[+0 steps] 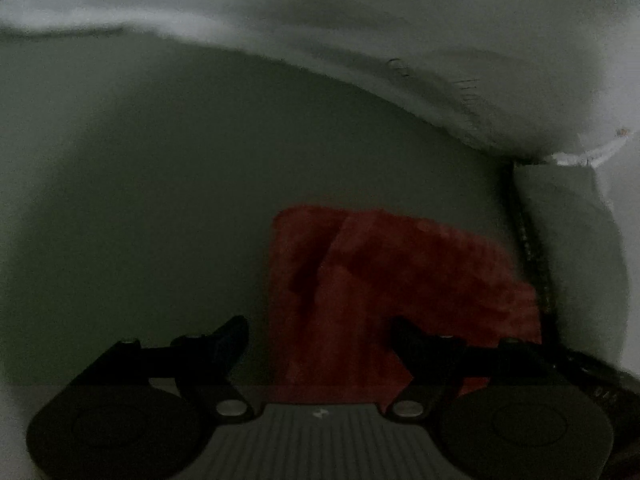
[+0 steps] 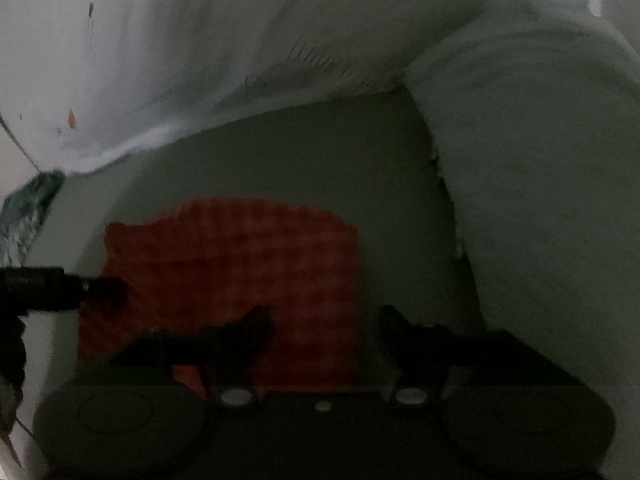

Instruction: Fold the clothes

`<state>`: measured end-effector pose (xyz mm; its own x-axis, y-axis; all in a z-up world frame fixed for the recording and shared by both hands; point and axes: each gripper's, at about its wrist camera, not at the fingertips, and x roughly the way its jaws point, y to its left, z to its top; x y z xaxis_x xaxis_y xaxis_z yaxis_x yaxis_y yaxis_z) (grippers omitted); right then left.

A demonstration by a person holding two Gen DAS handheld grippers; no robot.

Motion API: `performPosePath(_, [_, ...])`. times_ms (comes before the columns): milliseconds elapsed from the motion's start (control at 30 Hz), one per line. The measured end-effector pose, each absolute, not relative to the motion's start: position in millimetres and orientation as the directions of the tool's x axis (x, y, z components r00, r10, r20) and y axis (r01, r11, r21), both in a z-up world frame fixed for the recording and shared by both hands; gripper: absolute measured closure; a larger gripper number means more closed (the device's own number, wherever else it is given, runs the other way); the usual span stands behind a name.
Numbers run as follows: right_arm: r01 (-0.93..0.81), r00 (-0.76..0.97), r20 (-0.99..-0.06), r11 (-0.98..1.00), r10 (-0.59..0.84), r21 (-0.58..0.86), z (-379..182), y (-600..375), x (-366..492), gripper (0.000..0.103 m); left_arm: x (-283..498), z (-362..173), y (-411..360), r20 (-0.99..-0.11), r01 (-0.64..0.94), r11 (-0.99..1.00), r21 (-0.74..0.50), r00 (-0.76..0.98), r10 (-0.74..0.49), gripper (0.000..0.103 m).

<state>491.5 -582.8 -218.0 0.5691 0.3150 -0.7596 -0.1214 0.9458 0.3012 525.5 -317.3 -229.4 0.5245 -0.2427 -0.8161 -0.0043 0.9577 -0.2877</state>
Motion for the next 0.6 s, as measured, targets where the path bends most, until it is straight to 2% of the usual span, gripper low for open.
performPosePath(33, [-0.122,0.567,-0.762,0.947,0.312,0.297,-218,-582,494,0.04,526,-228,-320,-0.81,0.011,0.963,-0.271,0.538,-0.234,0.071])
performPosePath(67, [-0.123,0.565,-0.765,0.948,0.31,0.293,-218,-581,496,0.039,528,-227,-322,-0.812,0.019,0.969,-0.245,0.542,-0.216,0.099])
performPosePath(133, [-0.123,0.563,-0.767,0.949,0.307,0.29,-216,-581,497,0.038,528,-224,-321,-0.805,0.0,0.978,-0.21,0.568,-0.173,0.099])
performPosePath(267, [-0.127,0.566,-0.768,0.952,0.301,0.28,-214,-580,499,0.038,527,-216,-291,-0.764,-0.095,0.939,-0.332,0.611,-0.208,0.099])
performPosePath(367, [-0.124,0.556,-0.768,0.945,0.318,0.302,-219,-580,498,0.037,536,-229,-270,-0.786,-0.177,0.906,-0.385,0.577,-0.222,0.098])
performPosePath(500, [-0.127,0.551,-0.771,0.945,0.321,0.303,-223,-580,494,0.035,532,-242,-250,-0.795,-0.277,0.859,-0.43,0.568,-0.215,0.09])
performPosePath(567, [-0.13,0.563,-0.76,0.943,0.325,0.307,-222,-580,492,0.034,525,-241,-236,-0.776,-0.312,0.82,-0.48,0.588,-0.23,0.068])
performPosePath(600, [-0.135,0.572,-0.749,0.94,0.333,0.314,-221,-580,492,0.034,520,-240,-232,-0.762,-0.298,0.815,-0.497,0.598,-0.247,0.064])
